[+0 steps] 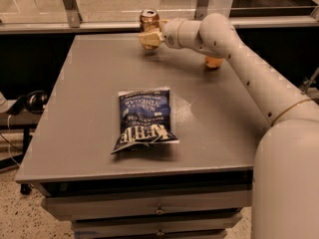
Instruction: Move orange can near blue chip bag
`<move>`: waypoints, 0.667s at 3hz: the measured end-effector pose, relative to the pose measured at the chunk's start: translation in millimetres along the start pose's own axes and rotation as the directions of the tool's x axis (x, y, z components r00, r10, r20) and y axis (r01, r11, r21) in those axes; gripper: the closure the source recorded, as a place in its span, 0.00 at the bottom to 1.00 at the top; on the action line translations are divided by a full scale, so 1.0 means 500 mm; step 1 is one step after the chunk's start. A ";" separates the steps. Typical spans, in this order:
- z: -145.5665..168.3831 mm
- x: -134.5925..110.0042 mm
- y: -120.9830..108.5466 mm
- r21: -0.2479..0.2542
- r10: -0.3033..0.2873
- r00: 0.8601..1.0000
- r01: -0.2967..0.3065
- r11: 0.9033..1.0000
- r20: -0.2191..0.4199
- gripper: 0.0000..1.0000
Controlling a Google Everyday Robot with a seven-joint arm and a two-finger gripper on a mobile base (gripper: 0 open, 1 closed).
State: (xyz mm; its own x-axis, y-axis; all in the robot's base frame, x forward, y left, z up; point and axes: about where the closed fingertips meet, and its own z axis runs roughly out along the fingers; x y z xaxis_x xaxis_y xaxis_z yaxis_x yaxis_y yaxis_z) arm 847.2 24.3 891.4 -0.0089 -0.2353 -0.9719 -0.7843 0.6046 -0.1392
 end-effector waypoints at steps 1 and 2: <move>-0.074 -0.042 0.020 -0.020 0.017 0.999 -0.016 1.000 0.036 1.00; -0.178 -0.058 0.035 -0.017 0.018 1.000 -0.018 1.000 0.019 1.00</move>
Offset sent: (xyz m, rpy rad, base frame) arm -0.1200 -0.1006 0.0619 0.0018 0.0228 0.0007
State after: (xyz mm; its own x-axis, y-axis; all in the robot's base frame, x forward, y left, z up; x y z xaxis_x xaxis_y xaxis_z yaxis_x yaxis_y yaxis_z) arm 778.3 -26.1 934.2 -0.0112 -0.2098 -0.9777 -0.7946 0.5954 -0.1186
